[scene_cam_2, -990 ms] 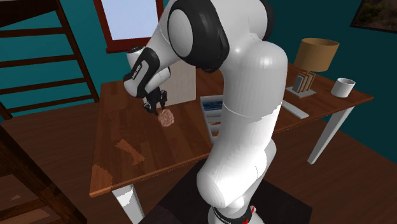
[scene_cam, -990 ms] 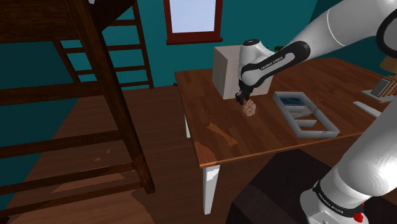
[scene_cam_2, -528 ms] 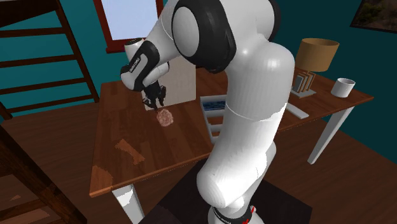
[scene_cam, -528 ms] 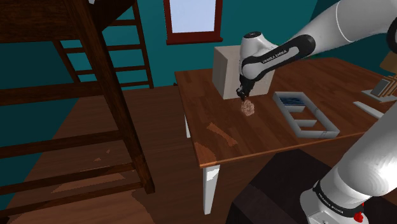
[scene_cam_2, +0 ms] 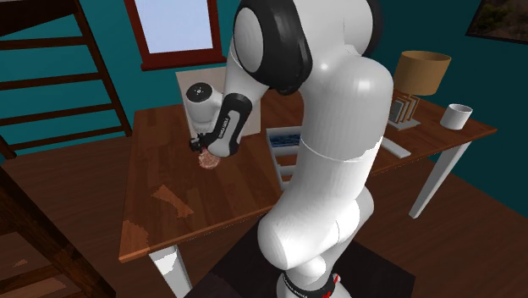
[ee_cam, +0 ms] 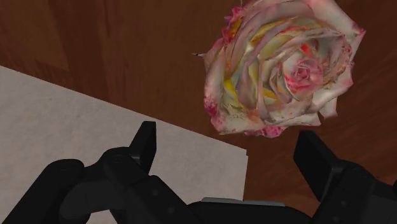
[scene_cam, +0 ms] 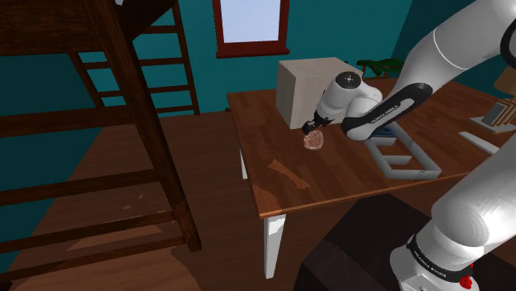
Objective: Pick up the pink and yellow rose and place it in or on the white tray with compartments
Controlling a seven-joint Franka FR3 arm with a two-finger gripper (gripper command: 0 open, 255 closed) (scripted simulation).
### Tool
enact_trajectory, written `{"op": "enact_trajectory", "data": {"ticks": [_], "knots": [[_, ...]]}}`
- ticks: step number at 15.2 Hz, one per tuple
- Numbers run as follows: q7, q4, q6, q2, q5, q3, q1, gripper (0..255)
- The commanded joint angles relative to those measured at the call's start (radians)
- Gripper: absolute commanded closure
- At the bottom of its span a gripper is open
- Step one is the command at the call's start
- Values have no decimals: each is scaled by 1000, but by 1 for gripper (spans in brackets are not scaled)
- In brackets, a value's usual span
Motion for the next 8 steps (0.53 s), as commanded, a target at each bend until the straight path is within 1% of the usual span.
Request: {"op": "enact_trajectory", "data": {"ticks": [1,2,8], "knots": [[46,7,-17,35,-52,-6,-10,0],[76,23,-7,63,-89,-10,-15,0],[76,23,-7,63,-88,-15,-10,0]]}}
